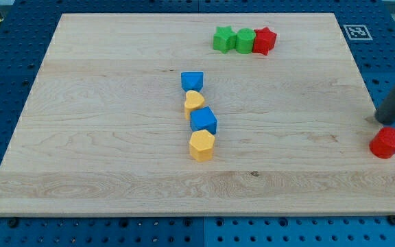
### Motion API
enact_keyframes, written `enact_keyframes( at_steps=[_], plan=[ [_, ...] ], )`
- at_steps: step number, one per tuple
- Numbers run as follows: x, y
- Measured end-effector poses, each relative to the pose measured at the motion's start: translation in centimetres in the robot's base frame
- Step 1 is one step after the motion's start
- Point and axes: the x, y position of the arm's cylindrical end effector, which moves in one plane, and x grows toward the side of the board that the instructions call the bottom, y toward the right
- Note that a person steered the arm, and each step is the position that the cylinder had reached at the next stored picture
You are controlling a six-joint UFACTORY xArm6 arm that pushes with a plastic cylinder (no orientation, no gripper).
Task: Push the red circle right to the red star
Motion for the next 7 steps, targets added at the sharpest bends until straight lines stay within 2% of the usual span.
enact_keyframes(
  at_steps=[1,2,3,4,5,6,7],
  plan=[
    [2.7,2.9],
    [4.2,1.8],
    [4.0,-3.1],
    [1.9,-9.2],
    [3.1,-8.1],
    [7.5,-4.7],
    [9.1,-4.1]
  ],
)
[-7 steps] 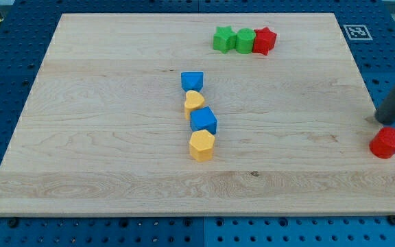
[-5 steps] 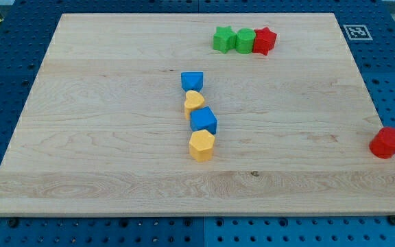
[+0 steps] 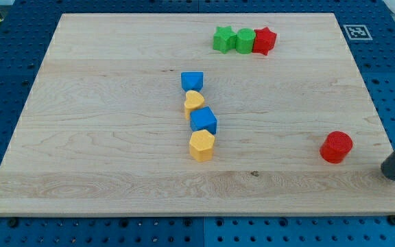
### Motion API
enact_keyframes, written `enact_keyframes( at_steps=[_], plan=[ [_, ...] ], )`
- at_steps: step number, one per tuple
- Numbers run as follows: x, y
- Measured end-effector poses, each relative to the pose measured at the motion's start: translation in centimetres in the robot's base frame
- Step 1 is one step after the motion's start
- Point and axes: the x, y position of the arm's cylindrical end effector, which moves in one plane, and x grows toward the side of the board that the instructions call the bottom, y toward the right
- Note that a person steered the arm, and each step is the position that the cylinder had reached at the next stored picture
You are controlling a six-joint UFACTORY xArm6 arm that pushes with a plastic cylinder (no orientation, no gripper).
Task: Push the red circle right to the red star
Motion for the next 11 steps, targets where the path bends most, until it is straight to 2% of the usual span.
enact_keyframes(
  at_steps=[2,3,5,6,7,9,11],
  plan=[
    [-3.3,-10.3],
    [-3.5,-10.4],
    [-13.0,-10.4],
    [-10.0,-10.4],
    [-9.8,-11.3],
    [-18.3,-11.4],
    [-15.3,-12.8]
  ],
)
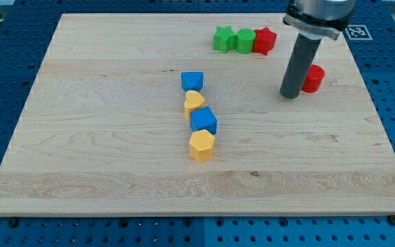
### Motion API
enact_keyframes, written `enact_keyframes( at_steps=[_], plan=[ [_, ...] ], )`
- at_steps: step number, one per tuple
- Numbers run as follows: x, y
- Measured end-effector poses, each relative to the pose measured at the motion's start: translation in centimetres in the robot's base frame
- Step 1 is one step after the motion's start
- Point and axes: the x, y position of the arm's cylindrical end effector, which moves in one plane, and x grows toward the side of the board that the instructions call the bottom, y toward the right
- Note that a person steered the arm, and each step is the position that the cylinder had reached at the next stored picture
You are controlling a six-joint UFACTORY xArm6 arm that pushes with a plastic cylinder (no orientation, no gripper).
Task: Push the red circle right to the red star
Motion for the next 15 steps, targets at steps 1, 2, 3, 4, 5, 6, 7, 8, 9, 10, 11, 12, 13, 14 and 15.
enact_keyframes(
  at_steps=[1,2,3,4,5,6,7,8,9,10,11,12,13,14,15],
  plan=[
    [-2.1,-1.6],
    [-5.6,-0.3],
    [-4.3,0.1],
    [-0.2,0.1],
    [-0.1,2.3],
    [-5.4,3.8],
    [-6.3,4.1],
    [-3.0,4.4],
    [-3.9,6.9],
    [-8.8,7.4],
    [-9.0,7.4],
    [-6.8,8.9],
    [-7.7,10.8],
    [-10.5,10.7],
    [-11.3,11.5]
  ],
)
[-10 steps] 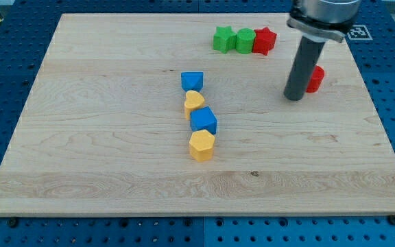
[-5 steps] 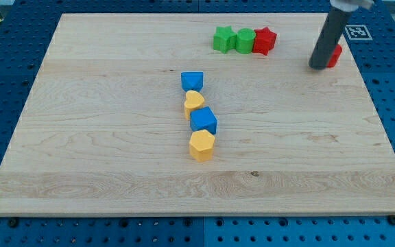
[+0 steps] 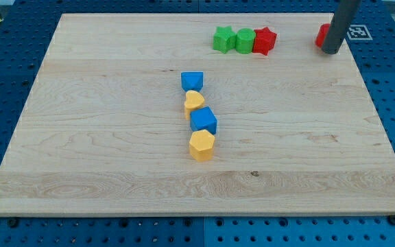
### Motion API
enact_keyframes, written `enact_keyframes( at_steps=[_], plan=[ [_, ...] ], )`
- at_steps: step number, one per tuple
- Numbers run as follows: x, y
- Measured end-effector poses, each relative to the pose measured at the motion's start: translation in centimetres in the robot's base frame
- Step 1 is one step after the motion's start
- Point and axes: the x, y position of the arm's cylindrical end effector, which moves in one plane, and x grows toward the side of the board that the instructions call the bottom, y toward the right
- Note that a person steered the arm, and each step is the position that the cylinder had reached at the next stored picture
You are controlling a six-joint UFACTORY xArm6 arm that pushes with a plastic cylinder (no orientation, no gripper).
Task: Push the red circle right to the red star
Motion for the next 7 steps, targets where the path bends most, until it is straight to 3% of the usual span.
enact_keyframes(
  at_steps=[2,3,5,7],
  plan=[
    [-0.1,8.2],
    [-3.7,6.4],
    [-3.9,-1.5],
    [-4.6,-2.8]
  ],
)
